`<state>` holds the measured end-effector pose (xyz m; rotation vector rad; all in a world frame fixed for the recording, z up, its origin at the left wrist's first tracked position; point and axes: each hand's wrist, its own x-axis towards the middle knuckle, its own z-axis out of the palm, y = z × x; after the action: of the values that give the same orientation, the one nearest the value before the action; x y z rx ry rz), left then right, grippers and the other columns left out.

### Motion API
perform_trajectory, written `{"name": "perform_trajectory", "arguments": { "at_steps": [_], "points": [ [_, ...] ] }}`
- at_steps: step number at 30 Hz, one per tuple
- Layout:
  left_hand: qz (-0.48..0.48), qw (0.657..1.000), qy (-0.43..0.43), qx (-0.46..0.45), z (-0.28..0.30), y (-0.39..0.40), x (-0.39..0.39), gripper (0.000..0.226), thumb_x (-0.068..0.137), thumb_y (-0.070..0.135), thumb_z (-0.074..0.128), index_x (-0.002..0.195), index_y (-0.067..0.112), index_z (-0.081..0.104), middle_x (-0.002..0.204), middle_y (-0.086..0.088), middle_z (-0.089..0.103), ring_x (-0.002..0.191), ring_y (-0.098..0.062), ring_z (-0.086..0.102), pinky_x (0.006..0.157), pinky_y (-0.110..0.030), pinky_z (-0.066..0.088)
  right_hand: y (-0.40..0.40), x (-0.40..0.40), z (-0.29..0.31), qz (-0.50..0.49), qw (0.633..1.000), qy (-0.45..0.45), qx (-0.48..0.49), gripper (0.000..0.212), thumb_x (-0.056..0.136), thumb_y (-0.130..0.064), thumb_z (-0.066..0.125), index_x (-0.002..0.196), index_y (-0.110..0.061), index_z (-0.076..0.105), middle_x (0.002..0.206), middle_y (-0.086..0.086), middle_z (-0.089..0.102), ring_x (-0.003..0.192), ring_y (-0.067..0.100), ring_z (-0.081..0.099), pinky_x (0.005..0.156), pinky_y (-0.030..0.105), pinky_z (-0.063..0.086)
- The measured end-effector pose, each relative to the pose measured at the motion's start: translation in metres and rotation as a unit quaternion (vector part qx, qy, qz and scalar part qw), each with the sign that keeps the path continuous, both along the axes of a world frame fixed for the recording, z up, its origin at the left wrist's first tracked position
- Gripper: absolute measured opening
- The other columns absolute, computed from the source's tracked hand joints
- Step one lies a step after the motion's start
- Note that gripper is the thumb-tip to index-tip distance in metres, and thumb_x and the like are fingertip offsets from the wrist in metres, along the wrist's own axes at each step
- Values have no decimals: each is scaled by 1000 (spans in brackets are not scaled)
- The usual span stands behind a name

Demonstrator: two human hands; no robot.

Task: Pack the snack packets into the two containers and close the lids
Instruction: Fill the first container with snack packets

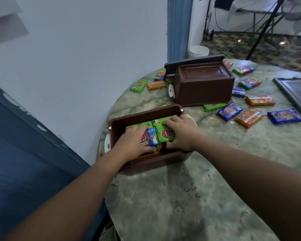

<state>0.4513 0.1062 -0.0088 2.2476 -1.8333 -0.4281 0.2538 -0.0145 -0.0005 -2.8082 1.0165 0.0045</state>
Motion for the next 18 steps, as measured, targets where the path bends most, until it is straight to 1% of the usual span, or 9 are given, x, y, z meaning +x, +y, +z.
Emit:
{"name": "perform_trajectory", "arguments": {
  "at_steps": [2, 4, 5, 7, 8, 11, 12, 14, 18],
  "points": [
    [9, 998, -55, 7, -6, 1, -3, 93, 65, 73, 77, 143, 36, 42, 128, 0, 47, 124, -24, 40, 103, -41, 39, 2, -1, -4, 0, 1000, 6, -5, 92, 67, -72, 67, 148, -36, 42, 143, -5, 47, 121, 25, 45, 108, 38, 32],
    [10, 995, -98, -1, -10, 4, -7, 93, 64, 72, 77, 143, 39, 42, 123, 3, 42, 121, -22, 35, 102, -40, 33, 3, 0, -4, 0, 1000, 14, -3, 90, 67, -69, 69, 148, -38, 42, 143, -6, 46, 123, 24, 43, 109, 37, 28],
    [12, 994, -104, -8, -11, 5, -9, 92, 64, 71, 78, 143, 40, 42, 121, 4, 40, 120, -21, 34, 102, -39, 32, 3, 0, -4, 0, 1000, 18, -1, 90, 67, -68, 70, 147, -39, 43, 142, -6, 45, 123, 23, 42, 110, 37, 27],
    [25, 996, -85, -25, -14, 8, -10, 94, 62, 66, 82, 143, 39, 43, 121, 4, 40, 120, -21, 35, 102, -39, 34, 3, 1, -4, -2, 1000, 20, 3, 88, 66, -65, 72, 145, -40, 44, 142, -6, 45, 123, 23, 42, 110, 37, 28],
    [30, 997, -66, -38, -14, 9, -10, 92, 60, 63, 85, 140, 37, 47, 121, 5, 40, 120, -21, 37, 101, -40, 36, 3, 1, -4, -4, 1000, 17, 5, 86, 65, -63, 74, 143, -40, 44, 141, -7, 46, 122, 22, 43, 110, 37, 28],
    [20, 997, -32, -65, -16, 9, -7, 73, 57, 55, 90, 121, 33, 63, 117, 7, 43, 116, -19, 41, 97, -41, 41, 3, 1, -3, -7, 1000, 2, 19, 80, 65, -57, 77, 138, -43, 45, 139, -8, 46, 121, 21, 44, 109, 36, 27],
    [15, 997, -32, -62, -17, 10, -6, 70, 58, 55, 90, 120, 33, 66, 115, 8, 45, 115, -18, 41, 97, -41, 41, 3, 1, -3, -5, 1000, 1, 22, 78, 65, -56, 77, 136, -44, 47, 138, -8, 46, 121, 21, 43, 109, 35, 27],
    [13, 997, -34, -64, -20, 9, -4, 68, 60, 55, 89, 121, 32, 70, 111, 8, 49, 113, -18, 42, 97, -41, 42, 3, 0, -2, -4, 1000, 0, 26, 76, 66, -56, 77, 136, -45, 49, 136, -8, 46, 120, 20, 43, 109, 36, 27],
    [32, 996, -3, -88, -23, 8, -4, 66, 63, 51, 90, 123, 31, 72, 107, 9, 51, 109, -18, 43, 98, -44, 44, 2, 0, -2, -11, 999, -12, 27, 74, 70, -57, 75, 139, -46, 51, 133, -8, 48, 119, 19, 42, 109, 36, 26]
  ]
}}
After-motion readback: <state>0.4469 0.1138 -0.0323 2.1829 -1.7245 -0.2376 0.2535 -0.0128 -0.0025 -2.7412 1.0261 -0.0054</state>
